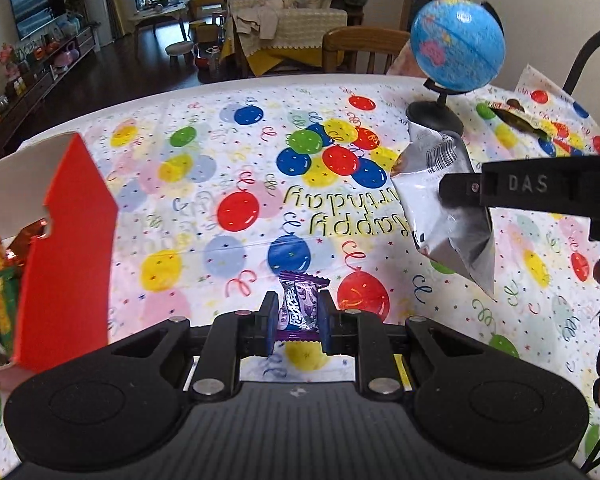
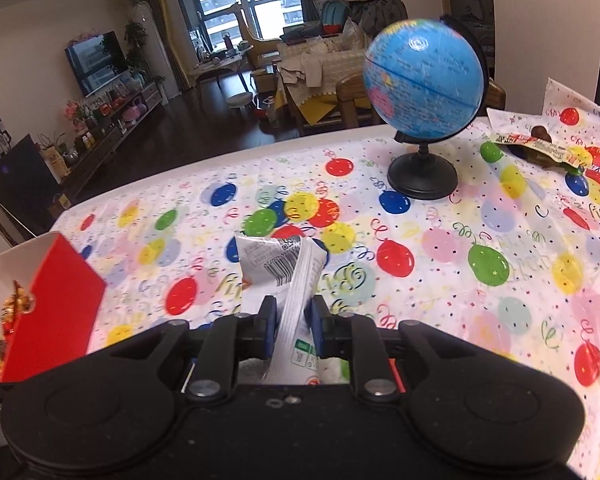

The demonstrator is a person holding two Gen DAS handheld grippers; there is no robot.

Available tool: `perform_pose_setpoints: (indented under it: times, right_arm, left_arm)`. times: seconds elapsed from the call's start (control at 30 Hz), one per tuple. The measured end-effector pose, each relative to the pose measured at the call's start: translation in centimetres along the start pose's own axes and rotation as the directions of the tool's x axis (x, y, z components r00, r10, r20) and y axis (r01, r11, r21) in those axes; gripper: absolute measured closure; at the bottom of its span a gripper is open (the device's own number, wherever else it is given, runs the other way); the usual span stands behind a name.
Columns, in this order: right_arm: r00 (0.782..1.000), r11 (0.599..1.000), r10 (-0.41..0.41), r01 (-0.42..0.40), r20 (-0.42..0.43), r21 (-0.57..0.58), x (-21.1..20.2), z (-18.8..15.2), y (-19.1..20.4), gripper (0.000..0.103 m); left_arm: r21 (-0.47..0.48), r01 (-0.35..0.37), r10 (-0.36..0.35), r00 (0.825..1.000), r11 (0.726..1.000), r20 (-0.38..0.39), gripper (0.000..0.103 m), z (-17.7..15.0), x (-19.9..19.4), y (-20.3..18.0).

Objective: Organize snacks
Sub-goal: 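Carry the purple candy and white wrapper packet over into the box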

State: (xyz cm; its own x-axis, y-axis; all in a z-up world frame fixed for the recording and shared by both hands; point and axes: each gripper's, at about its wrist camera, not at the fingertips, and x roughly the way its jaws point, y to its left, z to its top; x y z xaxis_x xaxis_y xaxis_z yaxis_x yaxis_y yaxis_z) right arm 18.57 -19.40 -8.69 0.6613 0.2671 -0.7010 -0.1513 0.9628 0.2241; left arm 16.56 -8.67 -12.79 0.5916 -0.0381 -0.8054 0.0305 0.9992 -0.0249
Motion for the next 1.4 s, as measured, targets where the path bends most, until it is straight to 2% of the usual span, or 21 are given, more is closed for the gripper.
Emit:
perform_pose_setpoints:
  times: [0.43,0.73,0.87,0.93,1.0,1.1,1.23,1.3,1.4]
  right_arm:
    - [0.999,0.998,0.028,-0.026,0.037,-0.049,-5.3,-1.2,7.0,0.087]
    - [0.995,0.994,0.073,-0.068,0.067,-0.080,-7.1,-2.0,13.9,0.091]
    - [0.995,0.992,0.081,-0.074,0.065,-0.103,-6.7,-2.3,16.3,0.092]
    - [0.997,0.993,0.056,-0.051,0.047,-0.106,-5.8,-2.6,16.6,0.090]
    - [0.999,0.995,0.033,-0.031,0.020,-0.096,-4.8,-3.2,16.3,0.083]
    - [0.999,0.993,0.024,-0.027,-0.026,-0.112,-3.8,-4.7,16.0,0.081]
    - [0.996,0.991,0.020,-0.031,-0.090,-0.128,-1.8,-6.4,15.1,0.076]
    - [0.993,0.990,0.002,-0.018,-0.116,-0.140,-0.8,-7.1,14.5,0.068]
    - [0.988,0.987,-0.010,-0.014,-0.154,-0.158,0.4,-7.9,13.6,0.066]
  left_arm:
    - [-0.052,0.012,-0.009,0.998,0.999,0.062,0.083,-1.4,-7.0,6.5]
    - [-0.069,-0.002,0.009,0.995,0.998,0.097,0.083,-2.3,-10.9,12.9]
    - [-0.079,-0.009,0.017,0.995,0.997,0.100,0.083,-2.9,-11.7,15.8]
    - [-0.092,-0.009,0.018,0.995,0.996,0.097,0.083,-3.1,-11.8,17.1]
    - [-0.102,-0.009,0.019,0.995,0.995,0.096,0.083,-3.4,-11.8,18.0]
    - [-0.104,-0.014,0.023,0.996,0.995,0.088,0.083,-3.9,-11.2,18.7]
    - [-0.110,-0.019,0.025,0.998,0.994,0.058,0.083,-4.6,-10.0,18.7]
    - [-0.107,-0.021,0.026,0.999,0.994,0.045,0.083,-4.9,-9.3,18.3]
    - [-0.105,-0.030,0.034,0.999,0.994,0.033,0.083,-5.3,-8.6,17.4]
